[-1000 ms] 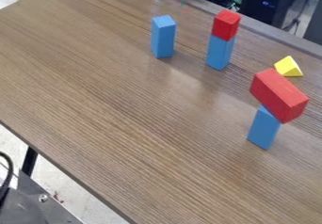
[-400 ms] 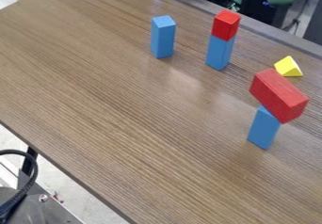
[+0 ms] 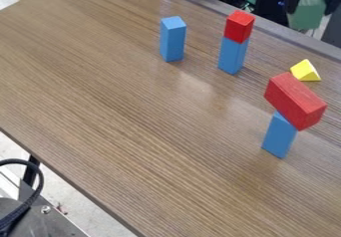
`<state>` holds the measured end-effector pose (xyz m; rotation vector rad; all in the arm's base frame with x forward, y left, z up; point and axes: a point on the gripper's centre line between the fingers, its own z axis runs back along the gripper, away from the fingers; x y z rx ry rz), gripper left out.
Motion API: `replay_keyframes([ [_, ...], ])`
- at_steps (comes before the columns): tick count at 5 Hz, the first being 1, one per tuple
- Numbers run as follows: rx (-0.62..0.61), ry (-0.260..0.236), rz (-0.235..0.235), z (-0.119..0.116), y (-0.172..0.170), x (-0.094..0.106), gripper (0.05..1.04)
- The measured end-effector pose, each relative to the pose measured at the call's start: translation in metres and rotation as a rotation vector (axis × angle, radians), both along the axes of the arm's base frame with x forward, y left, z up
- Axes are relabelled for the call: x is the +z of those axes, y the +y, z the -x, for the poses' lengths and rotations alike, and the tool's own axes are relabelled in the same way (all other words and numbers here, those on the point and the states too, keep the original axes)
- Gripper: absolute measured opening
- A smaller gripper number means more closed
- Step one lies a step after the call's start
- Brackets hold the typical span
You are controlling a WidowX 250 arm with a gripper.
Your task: Take the green cube from the blue cube and put it on the red rectangle
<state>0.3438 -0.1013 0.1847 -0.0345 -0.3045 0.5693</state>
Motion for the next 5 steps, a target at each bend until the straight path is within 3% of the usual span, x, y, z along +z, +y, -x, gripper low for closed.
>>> replay_keyframes([
  [2,-0.022,0.065,0.006,0.008,-0.008,-0.012,0.537],
  [5,-0.093,0.154,-0.029,0.034,-0.026,-0.04,0.537],
])
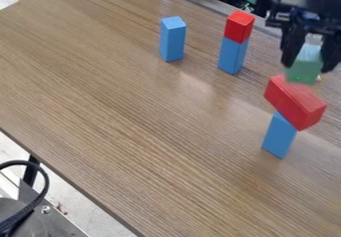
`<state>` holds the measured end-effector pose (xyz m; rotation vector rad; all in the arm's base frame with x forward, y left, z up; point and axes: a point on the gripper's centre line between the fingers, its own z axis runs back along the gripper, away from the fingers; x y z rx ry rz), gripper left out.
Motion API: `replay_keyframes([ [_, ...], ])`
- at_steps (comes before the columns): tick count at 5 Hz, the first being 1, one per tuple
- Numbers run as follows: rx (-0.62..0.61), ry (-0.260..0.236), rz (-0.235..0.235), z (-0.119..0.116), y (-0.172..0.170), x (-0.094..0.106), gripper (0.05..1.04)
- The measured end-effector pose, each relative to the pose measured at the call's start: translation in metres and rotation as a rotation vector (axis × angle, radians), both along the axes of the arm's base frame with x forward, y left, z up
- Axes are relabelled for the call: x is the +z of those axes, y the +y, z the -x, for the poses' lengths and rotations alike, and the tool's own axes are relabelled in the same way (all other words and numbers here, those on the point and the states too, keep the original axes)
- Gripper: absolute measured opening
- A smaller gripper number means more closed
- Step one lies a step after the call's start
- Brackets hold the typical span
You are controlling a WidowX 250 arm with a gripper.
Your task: Take the green cube from the blue cube and put it on the red rectangle
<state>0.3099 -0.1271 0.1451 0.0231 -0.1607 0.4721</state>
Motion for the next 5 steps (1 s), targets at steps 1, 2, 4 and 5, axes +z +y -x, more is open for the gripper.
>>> replay_keyframes([
  [1,-0.003,0.008,-0.003,0.0027,-0.001,-0.0031,0.537],
  [2,-0.002,0.007,-0.001,0.003,-0.0023,-0.0032,0.537],
  [4,-0.002,0.001,0.004,0.0024,-0.0034,-0.0022,0.537],
  [5,-0.005,-0.007,0.01,0.0002,-0.0059,-0.0005,0.537],
])
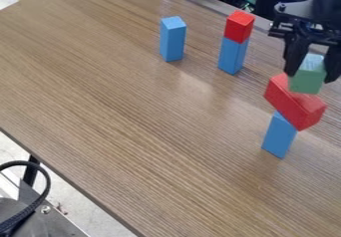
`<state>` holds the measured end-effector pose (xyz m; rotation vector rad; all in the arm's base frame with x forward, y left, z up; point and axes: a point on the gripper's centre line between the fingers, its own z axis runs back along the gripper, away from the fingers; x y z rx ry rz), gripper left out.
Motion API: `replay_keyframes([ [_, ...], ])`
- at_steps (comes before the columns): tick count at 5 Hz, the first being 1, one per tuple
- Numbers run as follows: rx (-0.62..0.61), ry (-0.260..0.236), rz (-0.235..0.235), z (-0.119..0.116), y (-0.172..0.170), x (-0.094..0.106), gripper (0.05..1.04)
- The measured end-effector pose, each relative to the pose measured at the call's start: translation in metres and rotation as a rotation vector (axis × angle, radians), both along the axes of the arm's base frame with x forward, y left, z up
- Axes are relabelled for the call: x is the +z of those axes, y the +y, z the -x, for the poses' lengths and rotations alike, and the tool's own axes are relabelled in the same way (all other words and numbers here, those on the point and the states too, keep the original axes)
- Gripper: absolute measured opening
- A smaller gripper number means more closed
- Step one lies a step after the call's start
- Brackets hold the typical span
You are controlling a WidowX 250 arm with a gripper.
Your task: Take the green cube from the blue cube and put it on the red rectangle
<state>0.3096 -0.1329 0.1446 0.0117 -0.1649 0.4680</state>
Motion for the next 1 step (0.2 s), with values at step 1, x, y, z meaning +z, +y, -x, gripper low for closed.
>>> replay_keyframes([
  [1,-0.004,0.009,-0.009,-0.0008,-0.0008,-0.0047,0.537],
])
